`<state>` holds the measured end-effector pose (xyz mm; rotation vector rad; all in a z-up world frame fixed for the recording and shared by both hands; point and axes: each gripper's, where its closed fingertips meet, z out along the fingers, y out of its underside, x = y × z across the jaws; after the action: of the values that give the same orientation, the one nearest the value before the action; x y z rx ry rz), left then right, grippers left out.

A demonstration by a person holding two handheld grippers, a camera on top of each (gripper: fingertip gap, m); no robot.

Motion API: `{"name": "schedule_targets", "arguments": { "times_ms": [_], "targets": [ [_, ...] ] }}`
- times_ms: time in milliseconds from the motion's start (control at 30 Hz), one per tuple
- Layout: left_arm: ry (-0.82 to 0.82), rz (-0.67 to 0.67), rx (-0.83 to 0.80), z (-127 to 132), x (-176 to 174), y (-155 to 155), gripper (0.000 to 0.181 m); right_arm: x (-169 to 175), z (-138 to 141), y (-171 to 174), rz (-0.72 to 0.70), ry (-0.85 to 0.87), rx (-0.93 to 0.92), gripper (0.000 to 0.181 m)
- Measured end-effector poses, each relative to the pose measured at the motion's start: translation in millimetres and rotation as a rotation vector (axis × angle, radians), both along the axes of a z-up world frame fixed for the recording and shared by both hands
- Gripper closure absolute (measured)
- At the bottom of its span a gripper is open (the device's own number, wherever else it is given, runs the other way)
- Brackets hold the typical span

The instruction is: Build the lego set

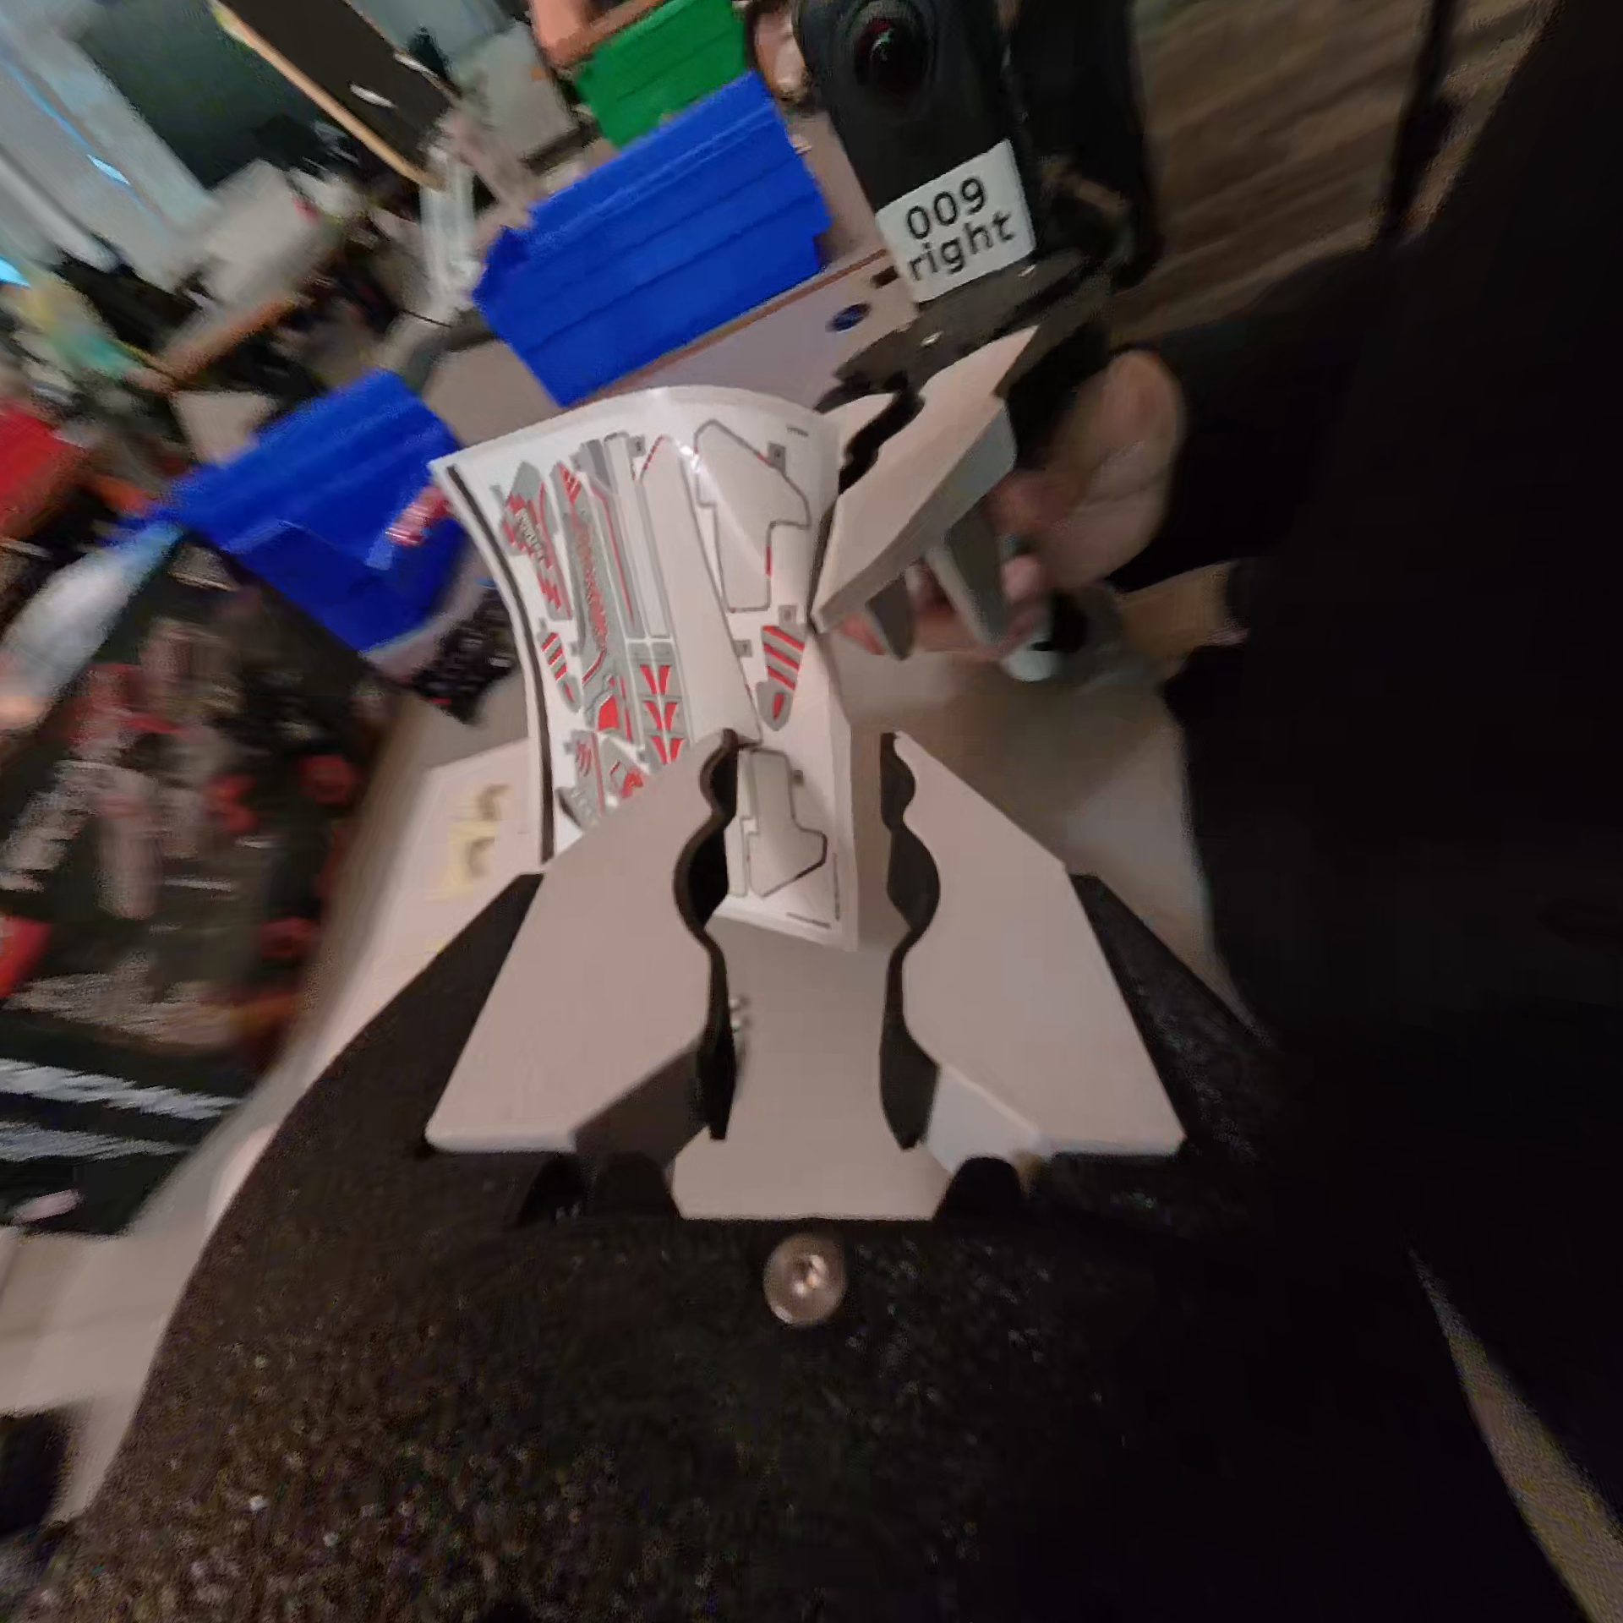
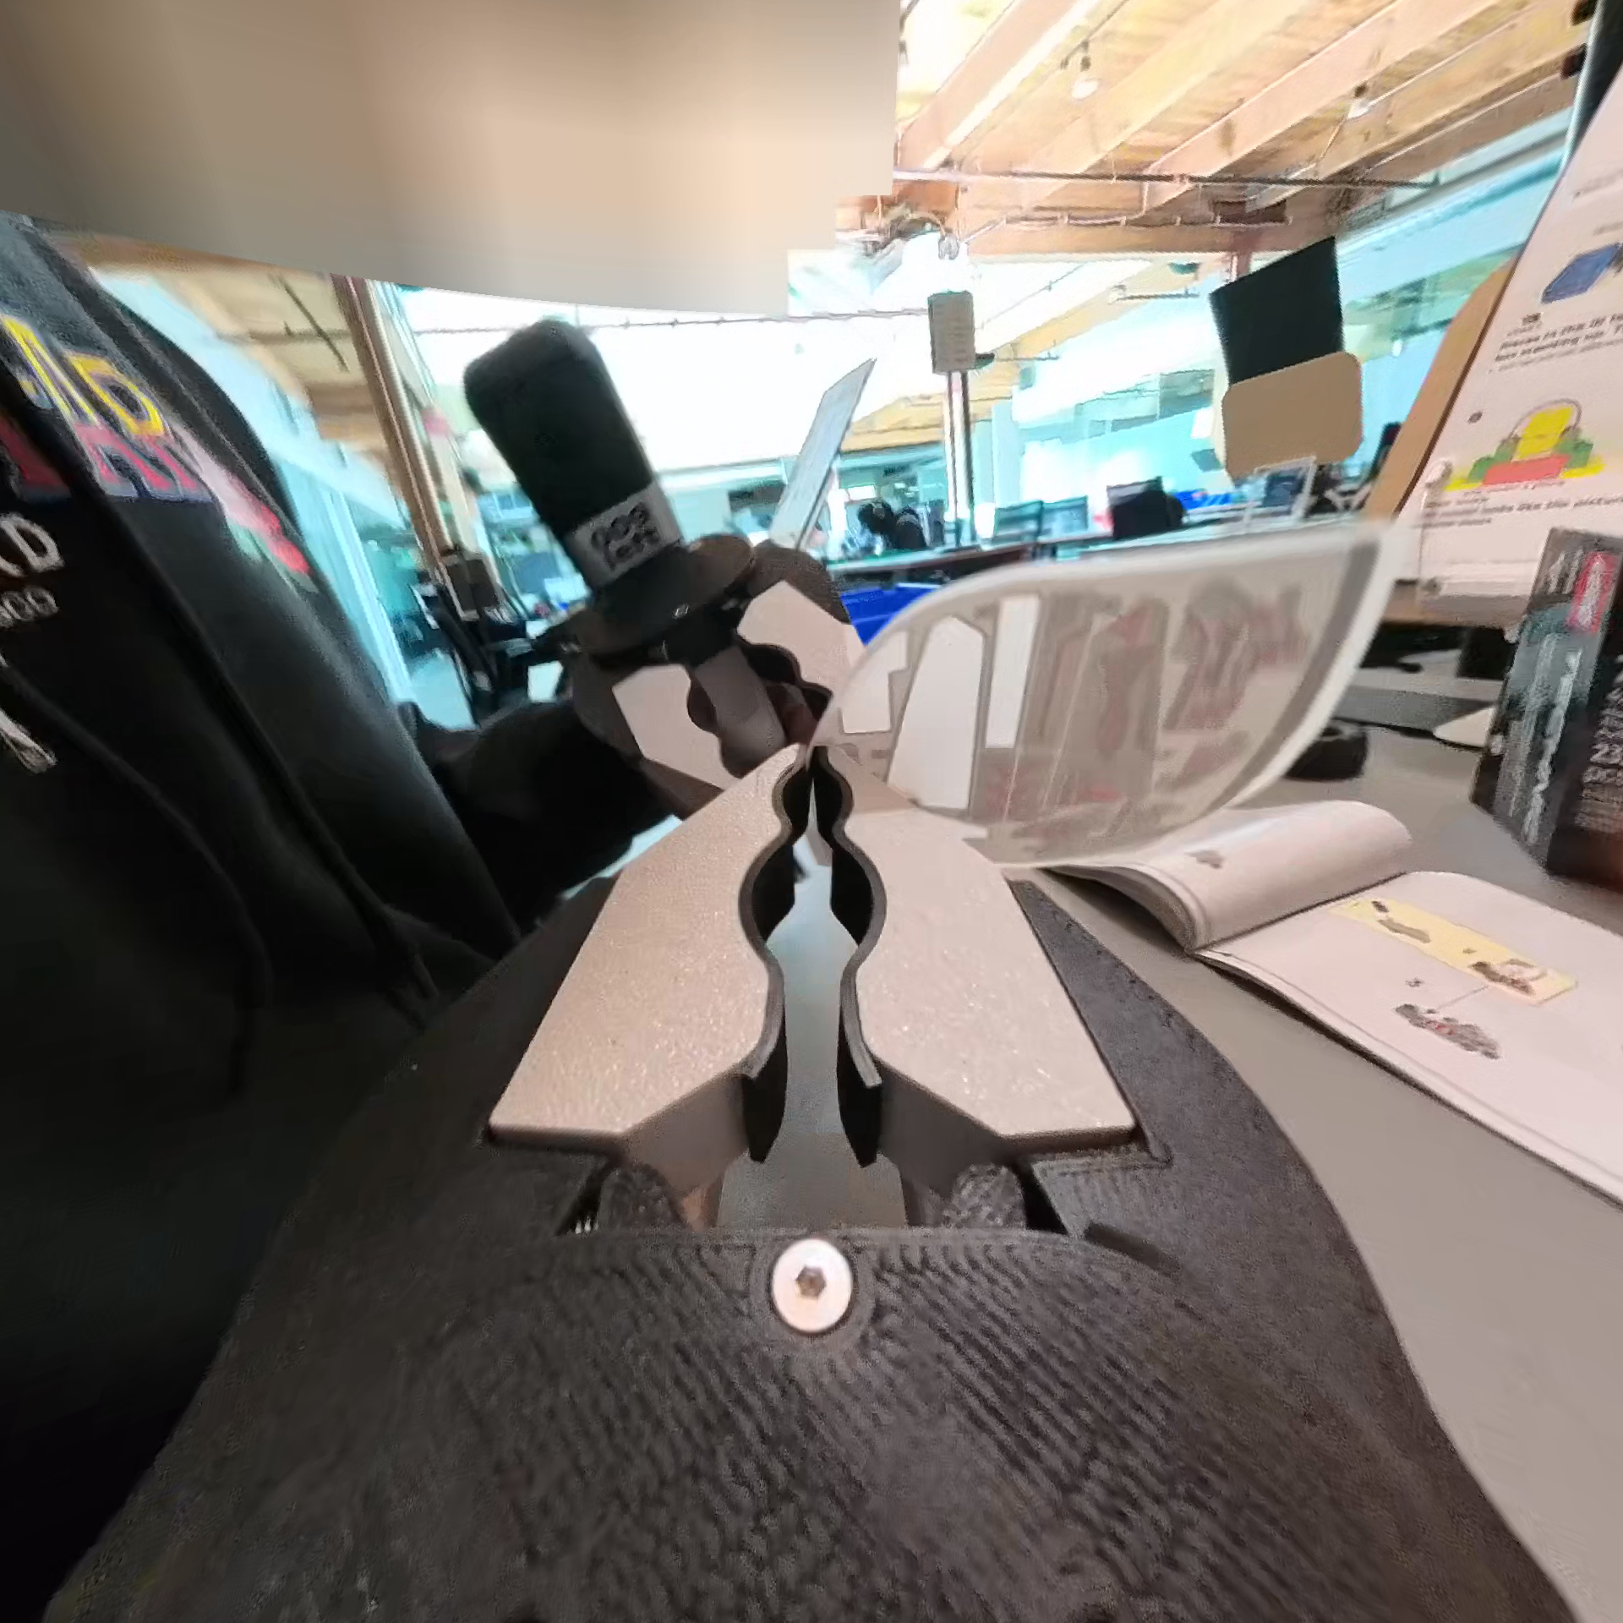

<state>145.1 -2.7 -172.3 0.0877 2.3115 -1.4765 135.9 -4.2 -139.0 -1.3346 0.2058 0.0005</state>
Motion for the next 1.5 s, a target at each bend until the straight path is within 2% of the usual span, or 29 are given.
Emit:
{"name": "schedule_targets", "arguments": {
  "times_ms": [133,267,300,333,433,633,700,767,967,1100,1167,1267,1400,1500],
  "targets": [
    [-0.394,0.186,0.069,10.8,23.7,3.5,0.179,13.5,7.3,-2.7,-0.023,0.171,0.121,0.181],
    [-0.767,0.353,0.207,21.6,41.0,10.5,0.181,30.0,12.6,-6.0,-0.03,0.415,0.288,0.179],
    [-0.815,0.384,0.255,20.7,45.1,12.5,0.181,31.6,15.2,-6.8,-0.012,0.472,0.345,0.171],
    [-0.855,0.405,0.299,19.1,48.5,13.9,0.181,32.6,17.1,-7.0,0.007,0.523,0.394,0.168],
    [-0.975,0.444,0.349,23.4,51.9,17.0,0.181,40.3,14.7,-7.5,-0.008,0.616,0.461,0.177],
    [-1.173,0.467,0.506,28.0,55.1,21.7,0.181,46.8,6.7,-2.6,-0.062,0.654,0.423,0.174],
    [-1.208,0.461,0.528,28.7,54.0,20.9,0.181,47.2,6.3,-1.2,-0.07,0.661,0.418,0.17],
    [-1.231,0.462,0.532,30.0,53.1,20.0,0.181,47.5,8.8,-2.7,-0.065,0.669,0.441,0.18],
    [-1.278,0.439,0.549,30.6,50.6,16.4,0.181,53.5,10.6,-11.1,-0.092,0.681,0.488,0.179],
    [-1.263,0.423,0.542,27.5,51.1,16.3,0.181,55.0,9.2,-10.2,-0.097,0.68,0.477,0.181],
    [-1.149,0.402,0.48,22.6,52.1,16.4,0.181,57.3,7.4,-10.8,-0.113,0.683,0.473,0.181],
    [-0.826,0.375,0.315,18.9,50.4,17.0,0.169,57.9,6.4,-11.0,-0.113,0.677,0.467,0.181],
    [-0.362,0.323,0.049,28.9,41.5,13.0,0.157,57.5,5.6,-9.5,-0.136,0.634,0.428,0.181],
    [-0.113,0.272,-0.027,27.0,33.9,7.6,0.153,57.1,6.1,-7.8,-0.149,0.608,0.402,0.181]
  ]
}}
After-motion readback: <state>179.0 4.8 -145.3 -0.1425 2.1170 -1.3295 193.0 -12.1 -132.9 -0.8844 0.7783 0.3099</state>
